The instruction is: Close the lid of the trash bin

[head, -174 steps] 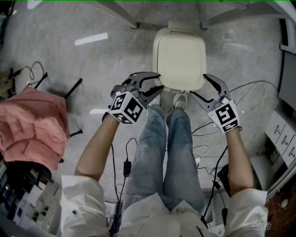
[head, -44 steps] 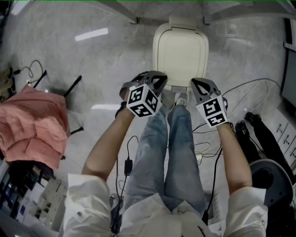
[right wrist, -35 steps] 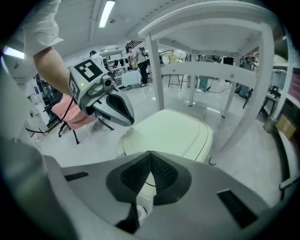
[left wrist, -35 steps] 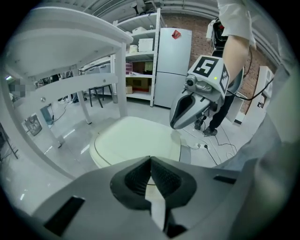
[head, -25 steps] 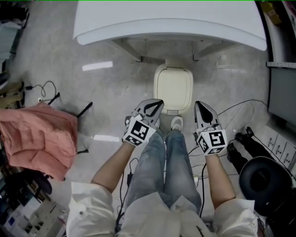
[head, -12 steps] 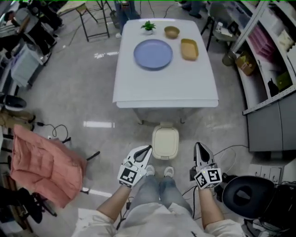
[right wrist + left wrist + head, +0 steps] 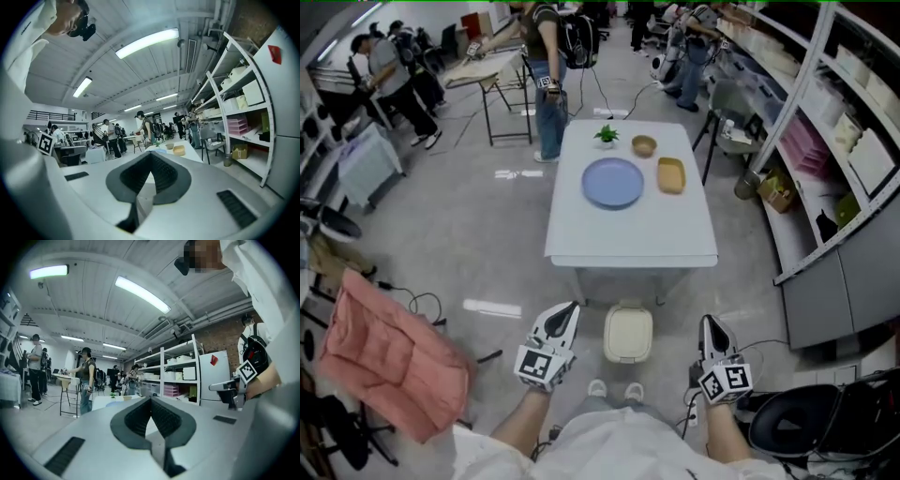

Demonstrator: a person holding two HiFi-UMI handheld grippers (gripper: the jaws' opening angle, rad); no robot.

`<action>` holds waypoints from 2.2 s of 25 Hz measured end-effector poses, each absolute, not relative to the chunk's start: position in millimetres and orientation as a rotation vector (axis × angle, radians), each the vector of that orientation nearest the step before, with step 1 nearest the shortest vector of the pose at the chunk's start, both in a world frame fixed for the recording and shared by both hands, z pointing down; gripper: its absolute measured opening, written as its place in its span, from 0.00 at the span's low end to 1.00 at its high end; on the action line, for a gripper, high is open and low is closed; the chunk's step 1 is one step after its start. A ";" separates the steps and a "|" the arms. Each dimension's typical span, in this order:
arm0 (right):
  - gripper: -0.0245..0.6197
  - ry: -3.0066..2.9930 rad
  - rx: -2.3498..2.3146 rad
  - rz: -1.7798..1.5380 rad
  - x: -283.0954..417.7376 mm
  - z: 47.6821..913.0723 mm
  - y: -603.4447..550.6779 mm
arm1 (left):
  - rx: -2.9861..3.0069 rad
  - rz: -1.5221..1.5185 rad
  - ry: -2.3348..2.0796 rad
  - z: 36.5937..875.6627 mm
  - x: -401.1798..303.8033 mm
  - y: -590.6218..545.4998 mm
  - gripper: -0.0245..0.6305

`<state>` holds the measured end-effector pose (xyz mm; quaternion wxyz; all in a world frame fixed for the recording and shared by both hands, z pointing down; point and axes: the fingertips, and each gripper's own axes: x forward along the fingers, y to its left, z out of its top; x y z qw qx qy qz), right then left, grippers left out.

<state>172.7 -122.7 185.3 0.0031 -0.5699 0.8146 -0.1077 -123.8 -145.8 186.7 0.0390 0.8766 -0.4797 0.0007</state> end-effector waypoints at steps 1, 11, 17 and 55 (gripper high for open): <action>0.07 2.542 -1.793 -0.319 175.4 174.9 -121.5 | 2.687 -0.012 -1.499 174.1 -128.3 -146.4 0.07; 0.07 2.419 -1.821 -0.142 220.2 110.8 -98.2 | 2.827 -0.177 -1.612 77.2 -127.3 -130.5 0.07; 0.07 2.350 -1.859 -0.135 242.5 106.4 -87.6 | 2.834 -0.217 -1.611 64.7 -127.3 -122.0 0.07; 0.06 2.408 -1.841 -0.192 245.0 122.1 -87.8 | 2.786 -0.121 -1.585 100.6 -100.2 -122.5 0.07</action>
